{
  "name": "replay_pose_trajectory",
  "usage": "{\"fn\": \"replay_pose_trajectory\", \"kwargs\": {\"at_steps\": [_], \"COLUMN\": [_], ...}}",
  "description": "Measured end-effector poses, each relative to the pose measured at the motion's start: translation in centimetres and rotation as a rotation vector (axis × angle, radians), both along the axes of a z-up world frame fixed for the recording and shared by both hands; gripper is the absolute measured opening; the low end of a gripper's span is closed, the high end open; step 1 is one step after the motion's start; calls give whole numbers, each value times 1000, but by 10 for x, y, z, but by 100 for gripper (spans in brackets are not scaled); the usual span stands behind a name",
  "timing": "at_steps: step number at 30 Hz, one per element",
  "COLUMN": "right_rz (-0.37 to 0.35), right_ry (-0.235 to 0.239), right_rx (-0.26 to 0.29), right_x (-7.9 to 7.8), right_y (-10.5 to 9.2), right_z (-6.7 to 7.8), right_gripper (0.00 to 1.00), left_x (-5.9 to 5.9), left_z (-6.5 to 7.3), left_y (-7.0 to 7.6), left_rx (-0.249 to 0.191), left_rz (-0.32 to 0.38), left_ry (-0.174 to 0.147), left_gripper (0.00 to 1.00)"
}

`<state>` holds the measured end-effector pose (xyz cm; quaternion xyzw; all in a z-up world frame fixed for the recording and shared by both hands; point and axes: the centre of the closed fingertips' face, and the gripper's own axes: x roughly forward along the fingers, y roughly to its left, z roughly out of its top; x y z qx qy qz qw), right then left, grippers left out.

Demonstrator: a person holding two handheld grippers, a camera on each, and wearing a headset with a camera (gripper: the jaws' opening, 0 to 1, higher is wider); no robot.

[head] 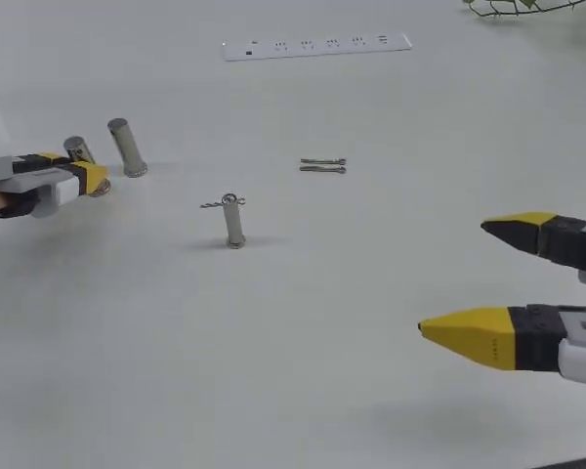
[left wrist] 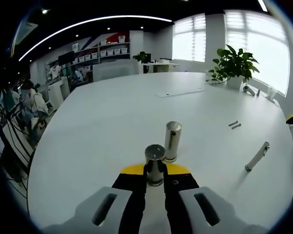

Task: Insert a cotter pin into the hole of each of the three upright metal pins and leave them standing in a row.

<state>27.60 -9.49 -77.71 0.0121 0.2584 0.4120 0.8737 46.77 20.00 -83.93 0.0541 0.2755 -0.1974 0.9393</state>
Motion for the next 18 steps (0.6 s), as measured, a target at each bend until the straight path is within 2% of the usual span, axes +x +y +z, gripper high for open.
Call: {"fn": "replay_pose_trajectory", "kwargs": {"at_steps": [12, 13, 18], "right_rz": [10, 10, 10], "right_ry": [3, 4, 1], "right_rx": [-18, -19, -23], "right_x": [0, 0, 1], "right_y": [-1, -1, -2], "right_z": [-3, -3, -3], "right_gripper": [83, 83, 83], "left_x": [-1, -1, -5], "left_z": [0, 0, 5], "left_y": [2, 1, 5], "left_rx": [-2, 12, 13], "left_rz": [17, -8, 3], "left_ry": [21, 15, 14], "left_gripper": [11, 11, 11]}}
